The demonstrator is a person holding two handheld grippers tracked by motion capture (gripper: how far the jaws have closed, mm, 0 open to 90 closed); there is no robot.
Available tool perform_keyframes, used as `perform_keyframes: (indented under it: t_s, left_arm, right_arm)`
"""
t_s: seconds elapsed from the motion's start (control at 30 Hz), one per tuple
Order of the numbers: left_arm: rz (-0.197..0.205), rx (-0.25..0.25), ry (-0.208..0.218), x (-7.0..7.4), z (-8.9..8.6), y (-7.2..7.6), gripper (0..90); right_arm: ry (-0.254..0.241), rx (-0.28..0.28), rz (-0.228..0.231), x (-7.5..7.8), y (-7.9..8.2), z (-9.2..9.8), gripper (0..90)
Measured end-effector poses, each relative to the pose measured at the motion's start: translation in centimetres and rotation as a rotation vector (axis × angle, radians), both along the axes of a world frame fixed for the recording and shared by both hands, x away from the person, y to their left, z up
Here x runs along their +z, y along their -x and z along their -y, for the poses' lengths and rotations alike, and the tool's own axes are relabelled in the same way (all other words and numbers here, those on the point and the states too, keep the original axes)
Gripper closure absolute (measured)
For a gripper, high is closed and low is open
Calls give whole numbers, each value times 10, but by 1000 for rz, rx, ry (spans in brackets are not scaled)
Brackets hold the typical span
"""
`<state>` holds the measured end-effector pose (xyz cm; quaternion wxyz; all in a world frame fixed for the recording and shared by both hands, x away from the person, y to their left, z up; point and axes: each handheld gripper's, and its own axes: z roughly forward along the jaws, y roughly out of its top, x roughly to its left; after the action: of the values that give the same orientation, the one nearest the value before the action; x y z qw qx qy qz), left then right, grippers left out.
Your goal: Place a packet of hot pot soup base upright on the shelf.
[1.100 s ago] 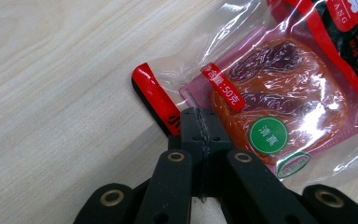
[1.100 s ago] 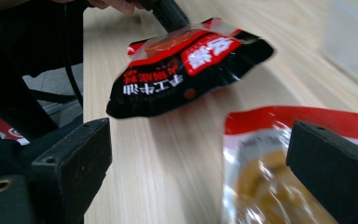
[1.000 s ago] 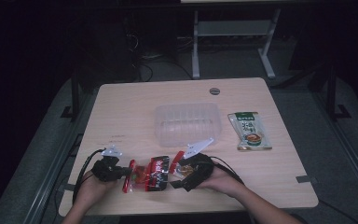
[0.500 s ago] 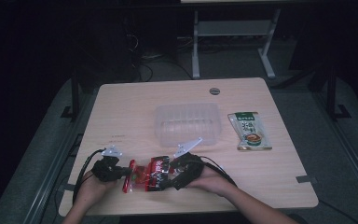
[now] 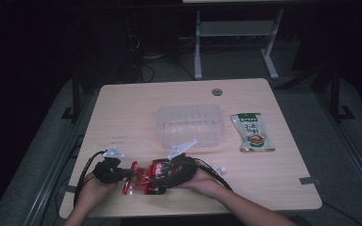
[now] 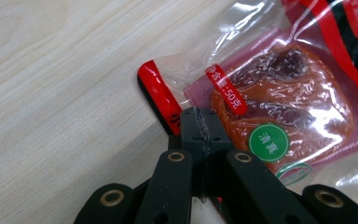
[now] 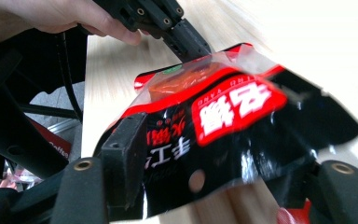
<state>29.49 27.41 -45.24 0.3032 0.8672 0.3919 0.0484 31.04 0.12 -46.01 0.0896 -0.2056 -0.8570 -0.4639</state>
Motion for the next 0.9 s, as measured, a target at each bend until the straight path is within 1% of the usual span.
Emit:
perform_keyframes:
  t_s: [0.03, 0.1, 0.17, 0.3, 0.37, 0.4, 0.43, 0.47, 0.53, 0.57, 0.63, 0.67, 0.7, 0.73, 0.8, 0.83, 0.9]
  left_arm:
    - [1, -2, -3, 0, 0, 0, 899]
    - [3, -1, -4, 0, 0, 0, 899]
    - [2, 6, 6, 0, 0, 0, 899]
    - [2, 6, 11, -1, 0, 0, 899]
    - [2, 4, 10, -1, 0, 0, 898]
    - [2, 3, 9, 0, 0, 0, 899]
    - [2, -2, 4, 0, 0, 0, 899]
    - [4, -6, 3, 0, 0, 0, 898]
    - [4, -12, -3, 0, 0, 0, 899]
    - [3, -7, 5, 0, 1, 0, 898]
    - [6, -14, -5, 0, 1, 0, 898]
    - [5, -12, -4, 0, 3, 0, 898]
    - [5, -16, -3, 0, 3, 0, 898]
    - [8, -27, -10, 0, 3, 0, 898]
    - [10, -23, 0, 0, 4, 1, 898]
    - [10, -29, -3, 0, 4, 1, 898]
    - [13, -42, -11, 1, 5, 0, 898]
  right_arm:
    - [1, 3, 13, 0, 1, -3, 403]
    - [-3, 13, 9, -1, 2, -8, 419]
    - [-2, 19, 22, -2, 3, -12, 466]
    - [9, 18, 40, 0, 4, -14, 607]
    - [9, 18, 37, 0, 2, -13, 682]
    - [13, 20, 49, 0, 1, -12, 718]
    - [14, 22, 49, 0, 0, -11, 751]
    - [6, 22, 37, 1, 0, -11, 781]
    - [14, 26, 41, 1, 0, -10, 826]
    - [14, 29, 41, 0, 0, -10, 859]
    - [17, 30, 56, 0, 0, -10, 878]
    - [14, 32, 54, 0, -1, -10, 884]
    - [17, 41, 69, -1, -2, -9, 890]
    - [12, 43, 67, 0, -2, -8, 892]
    - [9, 48, 66, 1, -2, -7, 895]
    - [8, 51, 71, 2, -2, -6, 896]
    - [9, 62, 93, 2, -3, -5, 897]
